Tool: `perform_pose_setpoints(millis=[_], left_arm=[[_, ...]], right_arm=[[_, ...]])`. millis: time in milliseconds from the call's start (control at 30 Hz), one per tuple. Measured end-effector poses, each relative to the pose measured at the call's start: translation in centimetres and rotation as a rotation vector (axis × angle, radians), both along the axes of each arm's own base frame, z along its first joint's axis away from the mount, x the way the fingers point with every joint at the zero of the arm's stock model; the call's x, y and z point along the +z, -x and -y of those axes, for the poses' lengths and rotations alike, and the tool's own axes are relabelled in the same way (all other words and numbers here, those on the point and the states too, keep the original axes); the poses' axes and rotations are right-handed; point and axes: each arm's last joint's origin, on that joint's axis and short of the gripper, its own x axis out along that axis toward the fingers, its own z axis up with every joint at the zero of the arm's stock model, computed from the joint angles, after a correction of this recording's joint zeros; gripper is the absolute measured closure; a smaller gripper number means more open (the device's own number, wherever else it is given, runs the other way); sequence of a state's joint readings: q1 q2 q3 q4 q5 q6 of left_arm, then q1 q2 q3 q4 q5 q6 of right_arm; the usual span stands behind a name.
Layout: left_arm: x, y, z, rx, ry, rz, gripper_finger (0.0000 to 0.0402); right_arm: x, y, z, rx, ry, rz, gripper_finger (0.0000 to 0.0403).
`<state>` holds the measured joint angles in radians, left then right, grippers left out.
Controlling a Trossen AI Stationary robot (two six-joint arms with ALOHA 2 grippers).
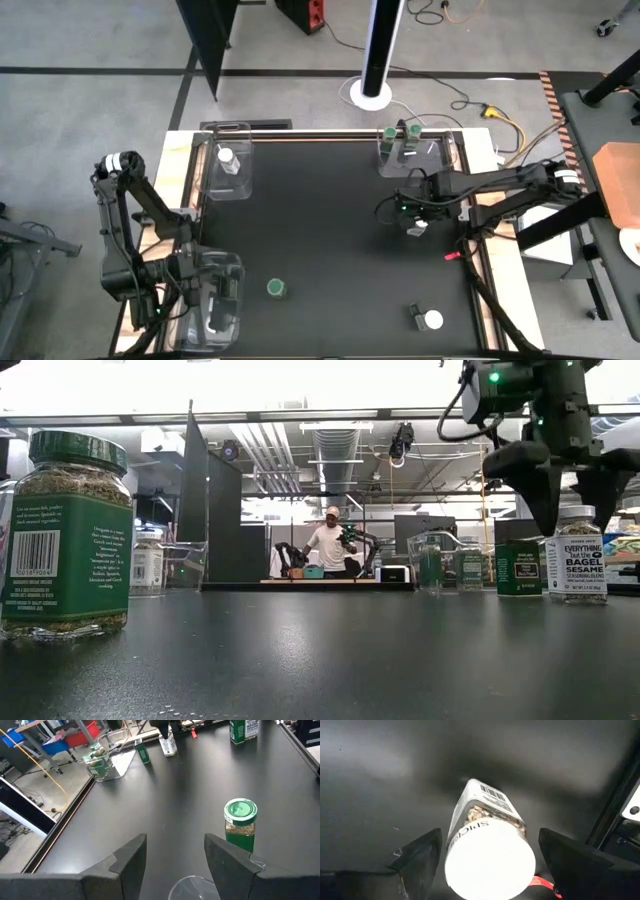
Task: Sort spices by type
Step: Put the top white seasoning bottle into the top left transparent bin
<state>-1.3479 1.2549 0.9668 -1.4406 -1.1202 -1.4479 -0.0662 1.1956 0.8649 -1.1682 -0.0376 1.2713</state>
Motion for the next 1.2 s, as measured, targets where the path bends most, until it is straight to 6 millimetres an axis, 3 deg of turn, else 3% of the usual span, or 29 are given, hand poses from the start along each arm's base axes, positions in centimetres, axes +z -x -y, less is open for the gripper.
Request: perform_pose_setpoints(millis=[333,633,833,1033,1200], left_arm=[[0.1,-0.1,0.0,-0.008,-0.014,0.040,0.0219],[0.1,-0.1,0.0,-0.008,-0.012,0.039,0.0219],[0.1,-0.1,0.0,-0.007,-0.009,0.040,0.0219],[0.1,-0.1,0.1,-0.005,0.001,0.042,0.0219],[0.1,-0.2,0.2,-0.005,0.009,0.081,0.0219]], right_arm=[[-0.5,-0.5,0.0,0.001,0.003,-0.001,0.0123],[-0.5,-0.4,0.0,-0.019,-0.016,-0.001,0.0204],[-0.2,-0.5,0.0,0.005,-0.021,0.008,0.0208],[3.7,-2.3,-0.1,0.053,0.021,0.162,0.0208],[8.0,-5.8,-0.4,0.246,0.219,0.405,0.0208]])
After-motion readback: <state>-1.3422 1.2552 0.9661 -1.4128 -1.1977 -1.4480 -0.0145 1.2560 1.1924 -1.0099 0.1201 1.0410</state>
